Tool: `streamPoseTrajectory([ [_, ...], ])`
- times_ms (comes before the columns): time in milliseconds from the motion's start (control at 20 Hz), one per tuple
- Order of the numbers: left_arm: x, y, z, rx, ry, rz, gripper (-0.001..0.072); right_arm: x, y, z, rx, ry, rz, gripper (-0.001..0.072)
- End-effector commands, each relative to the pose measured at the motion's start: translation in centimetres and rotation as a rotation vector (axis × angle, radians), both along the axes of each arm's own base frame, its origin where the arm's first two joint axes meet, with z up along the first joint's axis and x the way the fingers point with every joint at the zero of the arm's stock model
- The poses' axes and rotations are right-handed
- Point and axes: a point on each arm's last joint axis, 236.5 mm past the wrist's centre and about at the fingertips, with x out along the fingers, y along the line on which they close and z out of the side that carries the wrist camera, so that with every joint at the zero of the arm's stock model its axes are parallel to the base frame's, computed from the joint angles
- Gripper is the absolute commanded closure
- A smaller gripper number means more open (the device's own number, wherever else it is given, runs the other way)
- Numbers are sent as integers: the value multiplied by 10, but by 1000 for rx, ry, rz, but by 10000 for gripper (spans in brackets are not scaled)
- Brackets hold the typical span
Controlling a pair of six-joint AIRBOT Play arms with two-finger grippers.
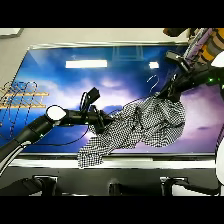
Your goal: Fold the clothes and pants, and hang the long-sleeved shirts on hangers.
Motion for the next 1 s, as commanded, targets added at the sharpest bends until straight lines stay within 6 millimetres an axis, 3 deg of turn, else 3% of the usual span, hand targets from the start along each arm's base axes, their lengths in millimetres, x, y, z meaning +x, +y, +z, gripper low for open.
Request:
streamPoseTrajectory([
  [0, 0, 0, 0, -1, 0, 1, 687, 0, 2, 1, 7, -7, 6, 455],
  [400, 0, 0, 0, -1, 0, 1, 687, 0, 9, 5, 23, -33, 52, 455],
  [600, 0, 0, 0, -1, 0, 1, 686, 4, 25, 3, -8, -77, 94, 455],
  [950, 1, 0, 0, -1, 0, 2, 687, -1, 23, -2, -39, -57, 107, 443],
])
